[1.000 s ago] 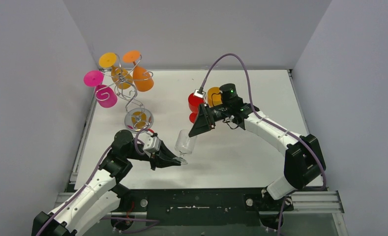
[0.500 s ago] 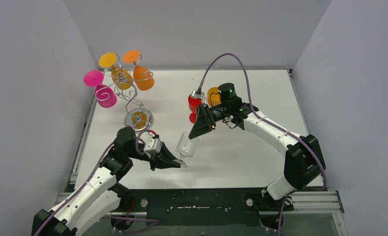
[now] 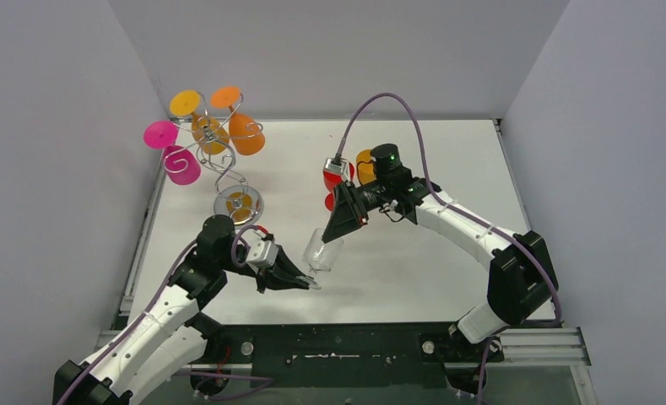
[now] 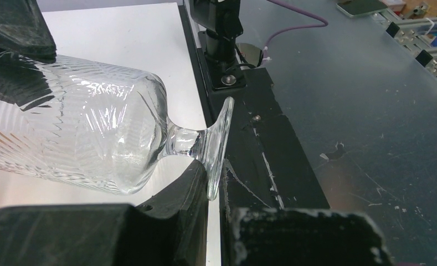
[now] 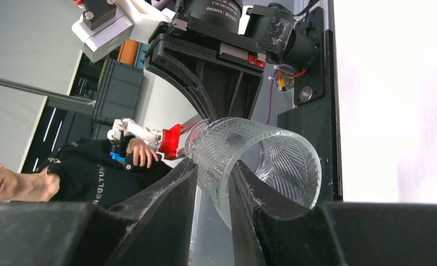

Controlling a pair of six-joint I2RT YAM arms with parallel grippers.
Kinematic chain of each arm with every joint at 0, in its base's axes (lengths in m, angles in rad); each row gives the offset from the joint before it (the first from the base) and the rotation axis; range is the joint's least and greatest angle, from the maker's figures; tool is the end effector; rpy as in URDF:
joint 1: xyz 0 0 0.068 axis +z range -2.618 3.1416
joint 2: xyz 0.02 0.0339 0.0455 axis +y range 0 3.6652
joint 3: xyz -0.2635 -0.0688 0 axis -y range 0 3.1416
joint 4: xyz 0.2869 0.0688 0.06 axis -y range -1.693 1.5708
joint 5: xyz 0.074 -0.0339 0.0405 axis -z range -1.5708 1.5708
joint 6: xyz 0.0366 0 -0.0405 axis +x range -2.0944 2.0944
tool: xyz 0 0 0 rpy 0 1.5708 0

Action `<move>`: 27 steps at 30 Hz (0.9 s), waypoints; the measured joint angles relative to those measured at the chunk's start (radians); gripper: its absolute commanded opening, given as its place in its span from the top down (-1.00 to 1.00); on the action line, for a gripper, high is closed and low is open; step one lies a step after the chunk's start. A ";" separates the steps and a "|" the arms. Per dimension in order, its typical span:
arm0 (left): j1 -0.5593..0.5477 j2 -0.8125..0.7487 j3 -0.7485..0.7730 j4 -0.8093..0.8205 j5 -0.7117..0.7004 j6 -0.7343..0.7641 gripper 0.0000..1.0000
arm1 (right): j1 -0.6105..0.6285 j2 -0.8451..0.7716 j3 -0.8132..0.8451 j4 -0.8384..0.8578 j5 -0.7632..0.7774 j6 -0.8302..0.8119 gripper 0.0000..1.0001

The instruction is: Take the wine glass off the wine glass rack

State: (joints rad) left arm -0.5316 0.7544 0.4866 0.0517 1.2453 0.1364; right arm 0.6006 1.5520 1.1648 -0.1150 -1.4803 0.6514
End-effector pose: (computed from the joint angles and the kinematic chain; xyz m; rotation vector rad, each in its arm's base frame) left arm 0.1585 -0.1334 0.2575 1.3920 1.2041 -1.3737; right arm 0.2856 0.2398 0.2870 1.0054 -1.9788 -2.1222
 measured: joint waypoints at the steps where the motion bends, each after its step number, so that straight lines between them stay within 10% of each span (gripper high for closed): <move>1: -0.002 0.001 0.005 -0.012 0.002 0.011 1.00 | 0.005 0.000 0.003 -0.004 -0.002 0.000 0.58; 11: -0.004 0.002 0.042 -0.113 0.006 0.124 1.00 | 0.016 0.000 0.026 -0.038 -0.015 -0.005 0.99; 27: -0.005 0.001 0.043 -0.144 -0.010 0.146 1.00 | 0.015 -0.023 -0.037 0.077 0.011 0.078 0.94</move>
State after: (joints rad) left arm -0.5362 0.7555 0.5293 -0.0925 1.2354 0.2829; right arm 0.6159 1.5288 1.1278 -0.0376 -1.4693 0.7296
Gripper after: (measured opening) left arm 0.066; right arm 0.161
